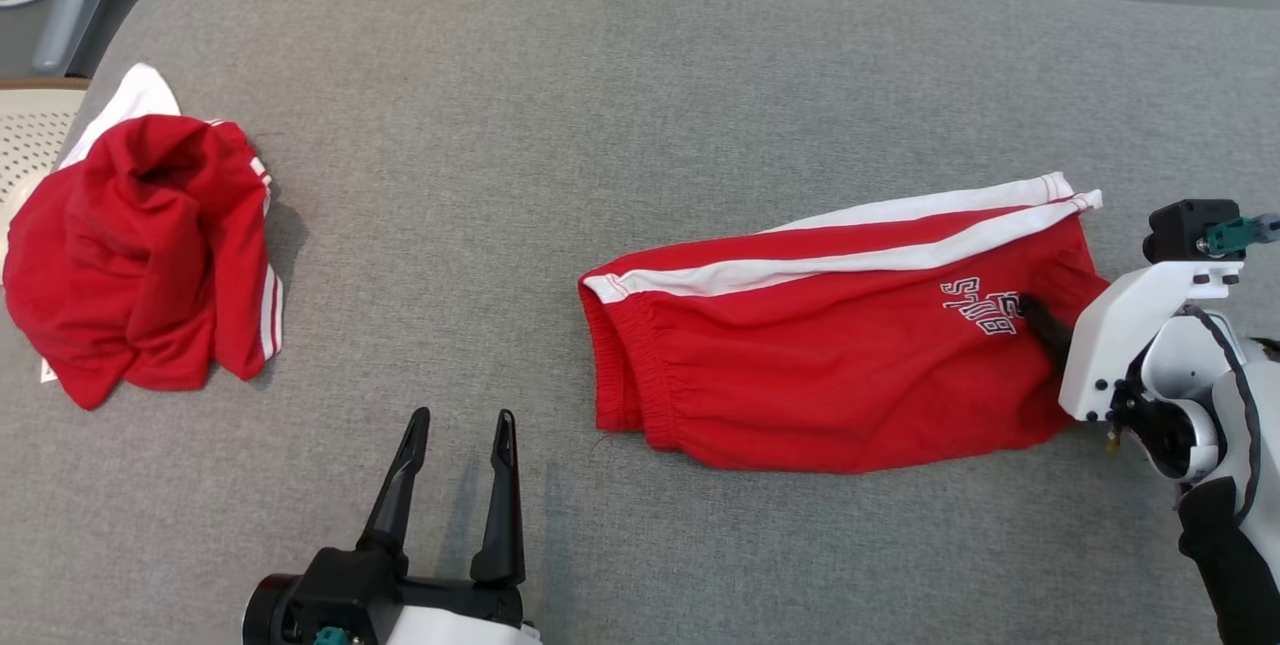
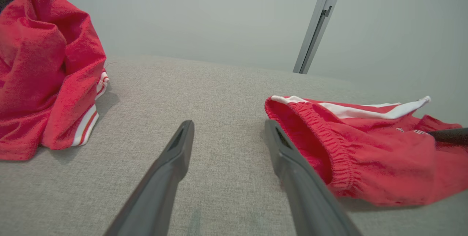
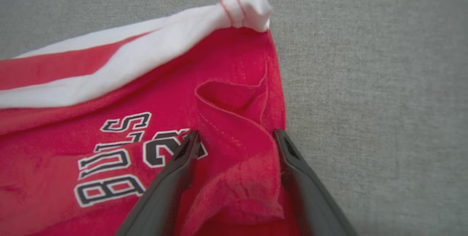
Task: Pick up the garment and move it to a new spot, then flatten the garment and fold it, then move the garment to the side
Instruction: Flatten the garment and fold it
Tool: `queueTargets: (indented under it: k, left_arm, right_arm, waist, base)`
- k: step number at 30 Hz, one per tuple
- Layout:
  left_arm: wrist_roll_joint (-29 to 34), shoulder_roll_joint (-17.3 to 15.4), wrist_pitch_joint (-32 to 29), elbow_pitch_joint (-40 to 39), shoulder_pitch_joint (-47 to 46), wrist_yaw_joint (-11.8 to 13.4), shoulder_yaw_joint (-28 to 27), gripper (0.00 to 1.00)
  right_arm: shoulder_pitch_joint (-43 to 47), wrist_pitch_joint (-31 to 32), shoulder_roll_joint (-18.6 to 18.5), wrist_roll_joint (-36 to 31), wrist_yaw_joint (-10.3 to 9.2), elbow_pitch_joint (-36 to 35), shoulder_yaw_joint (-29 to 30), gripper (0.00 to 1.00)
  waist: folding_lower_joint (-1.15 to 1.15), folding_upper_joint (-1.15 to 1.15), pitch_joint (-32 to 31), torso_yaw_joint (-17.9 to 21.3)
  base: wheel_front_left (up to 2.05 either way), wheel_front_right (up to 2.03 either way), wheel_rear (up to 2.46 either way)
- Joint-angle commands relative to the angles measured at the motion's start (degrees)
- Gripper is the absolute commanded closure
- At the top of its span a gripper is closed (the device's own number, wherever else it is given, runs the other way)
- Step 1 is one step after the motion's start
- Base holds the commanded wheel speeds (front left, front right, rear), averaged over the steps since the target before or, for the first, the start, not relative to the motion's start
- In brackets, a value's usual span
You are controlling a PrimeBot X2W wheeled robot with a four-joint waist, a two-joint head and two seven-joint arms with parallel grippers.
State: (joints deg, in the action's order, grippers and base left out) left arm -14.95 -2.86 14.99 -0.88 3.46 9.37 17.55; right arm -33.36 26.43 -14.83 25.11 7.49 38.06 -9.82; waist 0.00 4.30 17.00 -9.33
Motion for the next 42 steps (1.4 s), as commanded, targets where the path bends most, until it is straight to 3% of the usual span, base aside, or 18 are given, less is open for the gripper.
queueTargets:
  k: [1,2,3,4,11,22,26,31,37,42]
  left_arm:
    - [-0.3,-0.1,0.3,-0.2,0.3,-0.2,0.1,0.00]
    - [-0.4,-0.1,0.3,-0.2,0.2,-0.2,0.3,0.00]
    - [-0.5,-0.1,0.3,-0.2,0.0,-0.2,0.4,0.00]
    - [-0.4,-0.1,0.3,-0.2,0.0,-0.3,0.4,0.00]
    - [0.3,-0.1,0.3,0.4,0.7,-1.2,-0.4,0.00]
    - [-0.5,-0.1,0.3,1.2,2.1,-1.7,-1.0,0.00]
    - [-0.9,-0.1,0.3,1.2,2.3,-1.7,-0.7,0.00]
    - [-1.4,-0.1,0.3,1.2,3.0,-1.7,-0.3,0.00]
    - [-1.6,-0.1,0.3,1.1,3.0,-1.4,-0.2,0.00]
    - [-1.5,-0.1,0.3,1.6,1.9,-1.7,0.1,0.00]
  right_arm:
    - [4.2,1.9,1.4,0.8,0.00,3.2,-0.3,0.00]
    - [4.3,1.9,1.8,1.0,0.00,3.7,-0.2,0.48]
    - [4.4,1.6,2.2,1.3,0.00,4.2,0.0,0.80]
    - [4.5,1.4,2.4,1.6,0.00,4.8,0.2,1.00]
    - [4.3,-2.1,1.4,4.6,-0.22,6.5,2.9,1.00]
    - [5.0,-6.9,-6.7,10.3,-0.12,6.2,10.5,1.00]
    - [6.5,-9.4,-9.6,8.8,-0.01,2.7,10.8,1.00]
    - [9.5,-11.2,-10.6,8.0,0.00,-8.3,7.5,1.00]
    - [13.7,-6.3,-7.8,9.4,0.00,-26.0,-2.9,1.00]
    - [13.9,-2.2,-4.0,10.4,0.00,-31.8,-11.2,1.00]
  waist:
    - [0.00,-0.01,-0.2,0.6]
    - [0.00,-0.01,-0.2,1.0]
    - [0.00,-0.01,-0.3,1.3]
    - [0.00,-0.01,-0.5,1.6]
    - [0.00,-0.01,-1.0,3.8]
    - [0.00,-0.01,-3.1,6.4]
    - [0.00,-0.01,-3.8,6.6]
    - [0.00,-0.01,-4.4,6.6]
    - [0.00,-0.01,-4.2,6.7]
    - [0.00,-0.01,-3.8,6.1]
  base:
    - [0.00,0.00,0.00]
    - [0.00,0.00,0.00]
    - [0.00,0.00,0.00]
    - [0.00,0.00,0.00]
    - [0.00,0.00,0.00]
    - [0.00,0.00,0.00]
    - [0.00,0.00,0.00]
    - [0.00,0.00,0.00]
    - [0.00,0.00,0.00]
    - [0.00,0.00,0.00]
